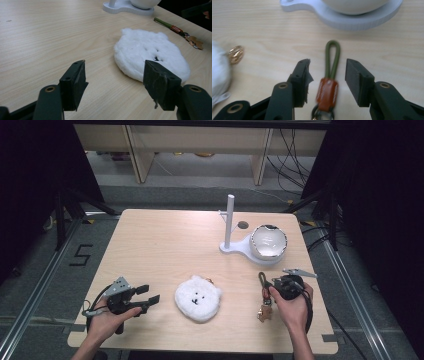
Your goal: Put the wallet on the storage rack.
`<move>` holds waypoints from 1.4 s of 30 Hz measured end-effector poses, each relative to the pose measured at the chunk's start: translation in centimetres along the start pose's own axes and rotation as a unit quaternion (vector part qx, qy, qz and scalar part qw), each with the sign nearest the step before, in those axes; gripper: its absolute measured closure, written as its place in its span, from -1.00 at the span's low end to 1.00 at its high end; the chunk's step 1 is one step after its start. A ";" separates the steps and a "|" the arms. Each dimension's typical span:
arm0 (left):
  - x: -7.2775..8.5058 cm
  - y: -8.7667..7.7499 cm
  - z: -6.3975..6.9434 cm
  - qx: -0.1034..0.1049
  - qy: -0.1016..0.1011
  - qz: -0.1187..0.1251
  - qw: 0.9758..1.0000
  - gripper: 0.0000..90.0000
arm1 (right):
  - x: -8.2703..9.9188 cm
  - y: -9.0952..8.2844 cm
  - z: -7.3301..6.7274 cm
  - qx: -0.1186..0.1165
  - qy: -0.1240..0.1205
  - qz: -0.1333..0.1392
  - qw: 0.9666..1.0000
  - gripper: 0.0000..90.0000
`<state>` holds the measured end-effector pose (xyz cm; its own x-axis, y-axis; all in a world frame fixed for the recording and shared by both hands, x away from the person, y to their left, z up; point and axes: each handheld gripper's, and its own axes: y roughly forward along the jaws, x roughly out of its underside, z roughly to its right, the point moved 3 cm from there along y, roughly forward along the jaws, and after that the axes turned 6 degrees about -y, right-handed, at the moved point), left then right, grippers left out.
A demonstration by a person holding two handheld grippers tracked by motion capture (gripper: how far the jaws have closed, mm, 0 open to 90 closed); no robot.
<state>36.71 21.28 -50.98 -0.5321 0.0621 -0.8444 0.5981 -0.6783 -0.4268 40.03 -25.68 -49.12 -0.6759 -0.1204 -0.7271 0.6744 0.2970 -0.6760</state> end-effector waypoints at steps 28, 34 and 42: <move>-4.3 6.0 2.5 0.045 -0.006 -0.066 0.997 -0.23 | 1.8 -1.2 -5.3 -0.083 -0.033 -0.095 0.991 0.19; -4.3 7.2 2.6 0.053 -0.011 -0.095 0.994 -0.23 | 1.9 -0.8 -6.7 -0.102 -0.034 -0.113 0.988 0.23; -4.5 8.3 2.5 0.050 -0.018 -0.112 0.992 -0.23 | 1.1 0.3 -9.3 -0.131 -0.036 -0.115 0.984 0.21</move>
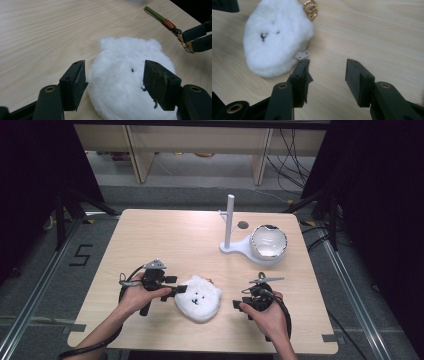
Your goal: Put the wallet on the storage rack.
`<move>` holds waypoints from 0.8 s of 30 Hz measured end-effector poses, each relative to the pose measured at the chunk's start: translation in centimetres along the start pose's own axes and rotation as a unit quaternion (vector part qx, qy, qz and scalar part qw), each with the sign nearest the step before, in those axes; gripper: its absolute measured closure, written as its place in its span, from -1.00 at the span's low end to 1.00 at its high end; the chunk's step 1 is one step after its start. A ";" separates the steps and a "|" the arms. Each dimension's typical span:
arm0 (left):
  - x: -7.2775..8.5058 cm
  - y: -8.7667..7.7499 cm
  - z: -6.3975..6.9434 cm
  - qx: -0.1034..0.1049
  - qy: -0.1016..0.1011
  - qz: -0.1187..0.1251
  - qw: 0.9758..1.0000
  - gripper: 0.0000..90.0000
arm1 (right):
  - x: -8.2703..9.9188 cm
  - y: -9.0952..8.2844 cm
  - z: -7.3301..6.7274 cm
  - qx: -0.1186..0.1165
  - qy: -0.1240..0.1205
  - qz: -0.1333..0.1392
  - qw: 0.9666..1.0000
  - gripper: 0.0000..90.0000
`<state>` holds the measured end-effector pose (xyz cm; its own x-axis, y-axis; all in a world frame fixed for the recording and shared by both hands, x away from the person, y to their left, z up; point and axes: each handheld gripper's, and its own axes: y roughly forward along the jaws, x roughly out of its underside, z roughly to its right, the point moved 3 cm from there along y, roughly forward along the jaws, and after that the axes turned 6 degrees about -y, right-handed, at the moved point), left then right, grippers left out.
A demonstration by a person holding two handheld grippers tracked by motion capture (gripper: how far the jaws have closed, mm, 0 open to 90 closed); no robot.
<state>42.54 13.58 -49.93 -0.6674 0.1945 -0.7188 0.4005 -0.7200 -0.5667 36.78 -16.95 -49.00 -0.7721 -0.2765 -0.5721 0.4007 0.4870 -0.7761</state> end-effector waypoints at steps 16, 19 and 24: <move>1.2 1.0 -0.8 -0.008 -0.029 -0.044 0.999 -0.15 | -4.0 4.3 -2.1 -0.058 0.006 -0.038 0.998 0.07; 1.6 1.0 -0.8 -0.004 -0.033 -0.051 0.998 -0.07 | -4.3 5.2 -2.1 -0.059 0.006 -0.052 0.997 0.04; 2.2 1.0 -0.6 0.005 -0.039 -0.071 0.997 0.02 | -4.6 6.3 -2.1 -0.053 -0.004 -0.076 0.996 0.01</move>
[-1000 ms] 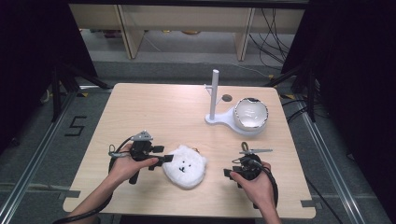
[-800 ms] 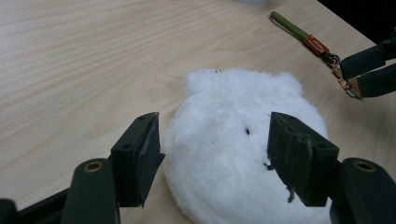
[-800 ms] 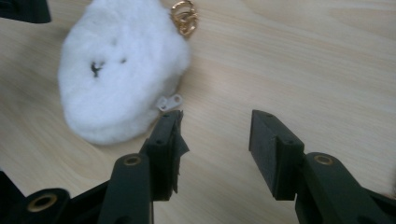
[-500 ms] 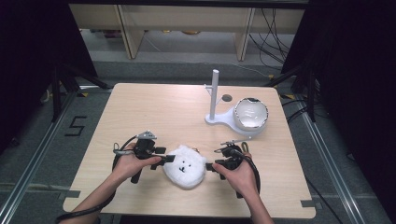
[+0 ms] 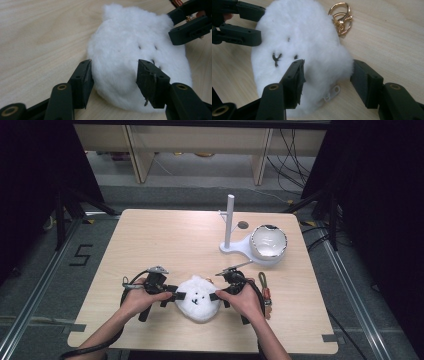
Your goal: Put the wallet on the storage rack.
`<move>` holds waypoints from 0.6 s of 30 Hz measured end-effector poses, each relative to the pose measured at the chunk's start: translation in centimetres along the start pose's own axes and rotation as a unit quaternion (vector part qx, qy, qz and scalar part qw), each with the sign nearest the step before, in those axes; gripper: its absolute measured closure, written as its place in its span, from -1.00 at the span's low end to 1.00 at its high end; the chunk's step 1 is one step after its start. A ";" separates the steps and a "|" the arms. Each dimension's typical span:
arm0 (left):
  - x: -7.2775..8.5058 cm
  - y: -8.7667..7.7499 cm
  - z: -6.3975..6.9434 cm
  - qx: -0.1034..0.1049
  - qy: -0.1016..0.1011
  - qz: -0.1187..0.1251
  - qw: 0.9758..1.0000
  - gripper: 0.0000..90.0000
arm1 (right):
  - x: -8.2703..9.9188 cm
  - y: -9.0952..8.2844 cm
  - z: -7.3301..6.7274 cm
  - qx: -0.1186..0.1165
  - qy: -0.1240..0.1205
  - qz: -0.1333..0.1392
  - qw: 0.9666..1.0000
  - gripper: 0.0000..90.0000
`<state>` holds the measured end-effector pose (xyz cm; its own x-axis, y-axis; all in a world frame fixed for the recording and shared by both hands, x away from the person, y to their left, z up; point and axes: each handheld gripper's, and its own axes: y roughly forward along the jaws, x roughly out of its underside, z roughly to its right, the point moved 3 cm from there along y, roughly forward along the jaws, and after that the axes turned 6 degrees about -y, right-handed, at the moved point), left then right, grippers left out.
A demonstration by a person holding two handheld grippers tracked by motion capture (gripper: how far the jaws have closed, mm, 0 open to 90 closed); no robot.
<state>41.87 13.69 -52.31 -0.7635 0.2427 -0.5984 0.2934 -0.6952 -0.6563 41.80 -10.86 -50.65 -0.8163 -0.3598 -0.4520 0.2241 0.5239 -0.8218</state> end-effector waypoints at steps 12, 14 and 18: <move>0.6 0.0 0.1 -0.001 -0.003 -0.004 1.000 0.07 | -0.6 1.4 -0.4 -0.021 -0.017 -0.025 0.999 0.19; 0.6 0.0 0.1 0.003 -0.001 -0.009 1.000 0.09 | -0.6 1.4 -0.4 -0.013 -0.032 -0.026 0.999 0.27; 0.8 -0.2 0.1 0.007 -0.004 -0.008 1.000 0.10 | -0.8 1.1 -0.3 -0.021 -0.054 -0.022 0.998 0.67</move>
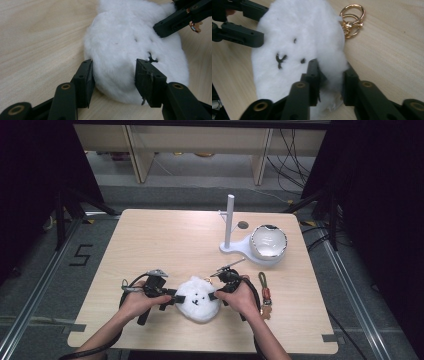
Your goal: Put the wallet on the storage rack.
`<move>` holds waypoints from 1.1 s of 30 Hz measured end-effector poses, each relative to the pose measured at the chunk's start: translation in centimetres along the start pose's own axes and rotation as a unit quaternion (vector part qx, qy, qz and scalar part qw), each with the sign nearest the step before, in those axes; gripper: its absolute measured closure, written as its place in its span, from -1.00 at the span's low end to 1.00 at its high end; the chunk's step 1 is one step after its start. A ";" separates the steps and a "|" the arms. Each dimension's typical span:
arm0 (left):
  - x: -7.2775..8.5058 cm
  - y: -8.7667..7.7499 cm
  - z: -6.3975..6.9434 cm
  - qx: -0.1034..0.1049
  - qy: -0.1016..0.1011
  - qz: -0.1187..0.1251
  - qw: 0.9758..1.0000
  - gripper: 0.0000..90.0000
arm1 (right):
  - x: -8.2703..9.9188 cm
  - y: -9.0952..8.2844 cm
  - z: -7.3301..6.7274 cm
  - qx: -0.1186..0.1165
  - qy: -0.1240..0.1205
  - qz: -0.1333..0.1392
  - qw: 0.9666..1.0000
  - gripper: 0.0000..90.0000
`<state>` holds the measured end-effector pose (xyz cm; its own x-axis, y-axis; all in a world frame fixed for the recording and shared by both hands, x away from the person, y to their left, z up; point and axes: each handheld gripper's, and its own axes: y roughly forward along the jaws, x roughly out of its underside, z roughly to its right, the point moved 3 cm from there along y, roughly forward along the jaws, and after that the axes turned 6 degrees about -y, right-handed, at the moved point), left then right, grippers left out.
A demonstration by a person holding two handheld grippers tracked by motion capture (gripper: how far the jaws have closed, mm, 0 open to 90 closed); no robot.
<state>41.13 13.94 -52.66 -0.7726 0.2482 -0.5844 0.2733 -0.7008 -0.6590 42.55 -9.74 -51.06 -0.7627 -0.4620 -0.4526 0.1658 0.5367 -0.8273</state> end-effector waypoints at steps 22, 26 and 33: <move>1.3 -6.3 -0.7 -0.030 0.037 0.155 0.987 -0.10 | 1.3 -4.3 -1.2 0.062 -0.105 0.078 0.989 0.80; 2.2 -7.0 -1.2 -0.055 0.040 0.170 0.983 -0.11 | 1.4 -5.3 -1.2 0.075 -0.117 0.088 0.986 0.80; 3.2 -7.3 -2.2 -0.074 0.024 0.186 0.979 -0.10 | 1.3 -6.6 -0.6 0.089 -0.139 0.107 0.980 0.80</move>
<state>37.91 21.33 -50.73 -0.5761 0.0278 -0.8169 0.6138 -0.6453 -0.4548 40.07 -13.44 -46.01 -0.5031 -0.5393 -0.6753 0.4299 0.5217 -0.7369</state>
